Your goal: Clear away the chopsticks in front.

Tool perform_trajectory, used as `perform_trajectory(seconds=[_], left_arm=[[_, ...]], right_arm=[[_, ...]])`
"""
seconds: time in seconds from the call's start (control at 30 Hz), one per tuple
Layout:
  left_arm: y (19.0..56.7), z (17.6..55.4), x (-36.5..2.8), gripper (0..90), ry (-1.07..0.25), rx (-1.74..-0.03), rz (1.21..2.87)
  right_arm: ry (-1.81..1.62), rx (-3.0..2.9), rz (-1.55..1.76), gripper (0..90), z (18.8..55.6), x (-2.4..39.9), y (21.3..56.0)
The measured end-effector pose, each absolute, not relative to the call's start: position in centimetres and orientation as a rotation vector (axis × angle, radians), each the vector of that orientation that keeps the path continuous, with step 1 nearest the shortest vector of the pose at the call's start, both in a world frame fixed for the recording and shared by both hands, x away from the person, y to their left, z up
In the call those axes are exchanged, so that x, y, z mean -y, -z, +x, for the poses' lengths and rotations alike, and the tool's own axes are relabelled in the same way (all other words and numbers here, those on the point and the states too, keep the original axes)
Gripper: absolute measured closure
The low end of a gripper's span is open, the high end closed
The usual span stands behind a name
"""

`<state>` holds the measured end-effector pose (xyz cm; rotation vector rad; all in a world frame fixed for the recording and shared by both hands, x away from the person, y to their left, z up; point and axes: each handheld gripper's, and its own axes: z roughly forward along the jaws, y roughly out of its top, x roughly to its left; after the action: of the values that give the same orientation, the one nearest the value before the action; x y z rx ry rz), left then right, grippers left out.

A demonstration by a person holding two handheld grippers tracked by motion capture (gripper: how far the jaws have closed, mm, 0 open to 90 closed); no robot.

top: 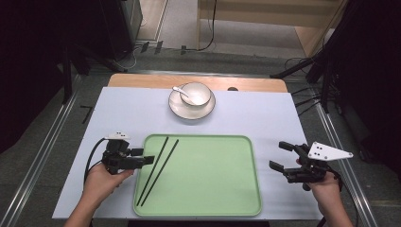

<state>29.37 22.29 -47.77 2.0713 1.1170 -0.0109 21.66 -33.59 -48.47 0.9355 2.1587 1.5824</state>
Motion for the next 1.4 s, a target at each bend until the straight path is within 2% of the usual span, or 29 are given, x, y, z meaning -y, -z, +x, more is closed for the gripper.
perform_trajectory(seconds=[0.23,0.4,0.93,1.4], left_arm=[[47.0,29.1,-24.2,30.5,-0.061,-0.979,2.051],[46.5,28.2,-26.7,29.2,-0.192,-0.890,2.035],[46.2,26.5,-31.4,26.0,-0.354,-0.774,1.983],[46.3,26.7,-31.3,25.0,-0.334,-0.798,1.986]], right_arm=[[-1.582,-2.153,0.944,17.4,21.6,33.8,48.5],[-1.587,-2.149,0.942,17.4,21.6,33.9,48.5],[-1.606,-2.136,0.938,17.4,21.5,34.0,48.4],[-1.603,-2.137,0.938,17.4,21.6,34.0,48.4]])
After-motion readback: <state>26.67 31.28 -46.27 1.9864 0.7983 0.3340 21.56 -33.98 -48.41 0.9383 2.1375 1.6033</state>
